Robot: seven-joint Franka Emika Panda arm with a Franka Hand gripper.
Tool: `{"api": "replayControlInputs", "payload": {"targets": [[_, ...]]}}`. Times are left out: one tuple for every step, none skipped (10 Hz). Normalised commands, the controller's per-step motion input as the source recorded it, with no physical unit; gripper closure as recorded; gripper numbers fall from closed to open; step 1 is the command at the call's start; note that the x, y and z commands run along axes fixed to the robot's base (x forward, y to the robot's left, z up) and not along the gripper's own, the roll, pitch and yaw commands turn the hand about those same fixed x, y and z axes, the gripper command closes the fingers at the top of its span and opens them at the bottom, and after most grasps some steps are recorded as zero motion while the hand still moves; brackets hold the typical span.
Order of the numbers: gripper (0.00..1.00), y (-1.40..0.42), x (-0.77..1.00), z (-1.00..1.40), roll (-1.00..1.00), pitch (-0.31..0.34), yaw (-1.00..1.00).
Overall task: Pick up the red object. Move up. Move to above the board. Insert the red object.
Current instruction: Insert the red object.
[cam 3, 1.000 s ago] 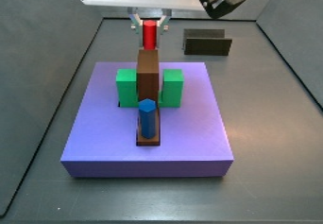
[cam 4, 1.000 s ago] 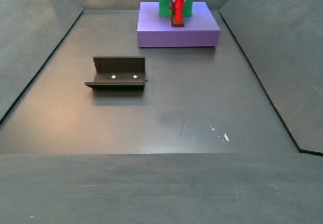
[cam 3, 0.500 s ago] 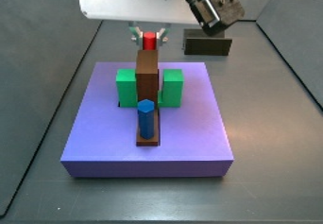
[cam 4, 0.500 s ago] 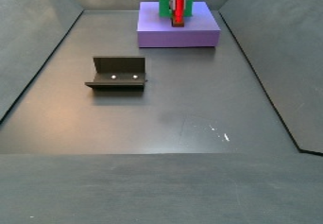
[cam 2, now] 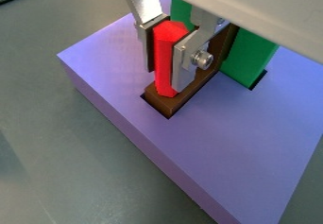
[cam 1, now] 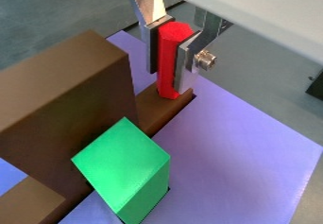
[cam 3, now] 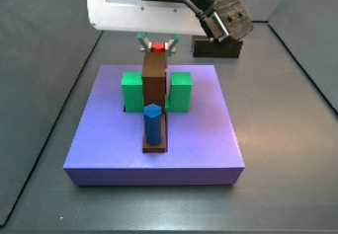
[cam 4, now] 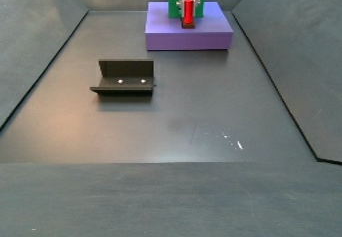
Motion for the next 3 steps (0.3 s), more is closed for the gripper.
{"api": "replayControlInputs", "payload": {"targets": [[1.0, 0.0, 0.0, -0.33, 0.0, -0.084, 0.0], [1.0, 0.0, 0.0, -0.19, 0.0, -0.014, 0.0], [1.0, 0.0, 0.0, 0.0, 0.0, 0.0, 0.0]]}}
